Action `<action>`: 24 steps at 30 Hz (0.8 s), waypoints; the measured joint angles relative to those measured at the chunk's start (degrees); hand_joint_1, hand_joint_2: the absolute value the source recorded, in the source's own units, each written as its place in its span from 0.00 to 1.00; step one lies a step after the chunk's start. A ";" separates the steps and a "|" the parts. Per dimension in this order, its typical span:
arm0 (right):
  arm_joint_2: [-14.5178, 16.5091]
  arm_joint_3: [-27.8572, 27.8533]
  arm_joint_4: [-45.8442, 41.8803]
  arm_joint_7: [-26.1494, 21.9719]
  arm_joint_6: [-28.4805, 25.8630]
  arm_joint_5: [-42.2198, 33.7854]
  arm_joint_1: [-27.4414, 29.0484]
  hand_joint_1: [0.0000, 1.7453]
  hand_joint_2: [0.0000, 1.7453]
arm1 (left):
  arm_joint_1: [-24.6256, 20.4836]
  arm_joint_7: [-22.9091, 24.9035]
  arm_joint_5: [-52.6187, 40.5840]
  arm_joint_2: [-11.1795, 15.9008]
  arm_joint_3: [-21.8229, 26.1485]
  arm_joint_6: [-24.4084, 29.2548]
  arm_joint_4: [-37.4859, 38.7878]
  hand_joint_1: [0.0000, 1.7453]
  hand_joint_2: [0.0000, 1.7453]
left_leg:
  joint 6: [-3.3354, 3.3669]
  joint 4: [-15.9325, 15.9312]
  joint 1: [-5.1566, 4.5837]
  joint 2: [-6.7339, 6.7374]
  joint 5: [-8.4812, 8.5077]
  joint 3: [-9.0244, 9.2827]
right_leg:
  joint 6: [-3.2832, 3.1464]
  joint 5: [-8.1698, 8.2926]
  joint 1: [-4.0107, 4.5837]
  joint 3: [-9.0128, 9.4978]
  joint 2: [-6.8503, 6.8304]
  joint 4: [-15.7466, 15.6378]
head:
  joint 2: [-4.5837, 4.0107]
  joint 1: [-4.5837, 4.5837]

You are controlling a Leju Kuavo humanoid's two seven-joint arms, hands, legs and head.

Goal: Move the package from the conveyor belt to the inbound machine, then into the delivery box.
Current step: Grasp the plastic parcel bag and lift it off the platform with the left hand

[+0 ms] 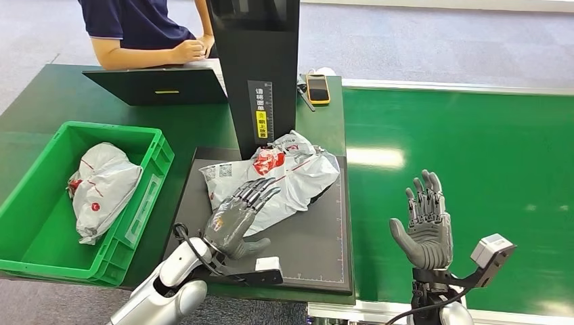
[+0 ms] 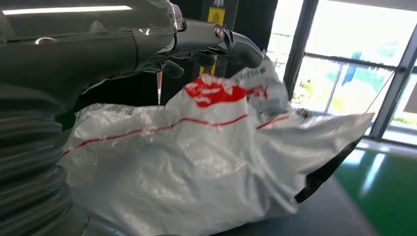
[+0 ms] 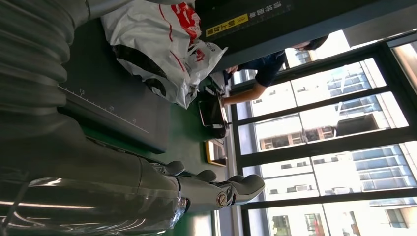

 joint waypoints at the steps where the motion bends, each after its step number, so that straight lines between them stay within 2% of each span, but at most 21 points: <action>1: 0.01 0.00 0.00 0.00 0.05 0.02 -0.03 0.00 1.00 | -0.59 -0.04 -0.36 -0.09 -0.02 -0.17 1.44 0.00 1.00 | 0.00 0.00 0.00 0.00 0.00 0.00 | 0.00 0.00 0.00 0.00 0.00 0.00 | 0.00 0.01; 12: 0.01 0.00 0.00 -0.01 0.78 0.10 0.01 0.00 1.00 | -9.08 0.17 -2.85 -2.97 -0.37 -0.90 15.77 0.00 1.00 | 0.01 0.01 0.00 0.00 0.01 -0.01 | 0.01 0.01 -0.02 0.00 0.00 0.00 | 0.00 0.01; 24: 0.01 0.00 -0.32 -0.50 0.37 0.31 1.04 0.00 1.00 | -13.24 0.31 -2.19 -3.05 0.47 -1.02 17.42 0.00 1.00 | 0.00 0.01 0.00 0.00 0.01 -0.01 | 0.01 0.01 0.00 0.00 0.00 0.00 | 0.00 0.00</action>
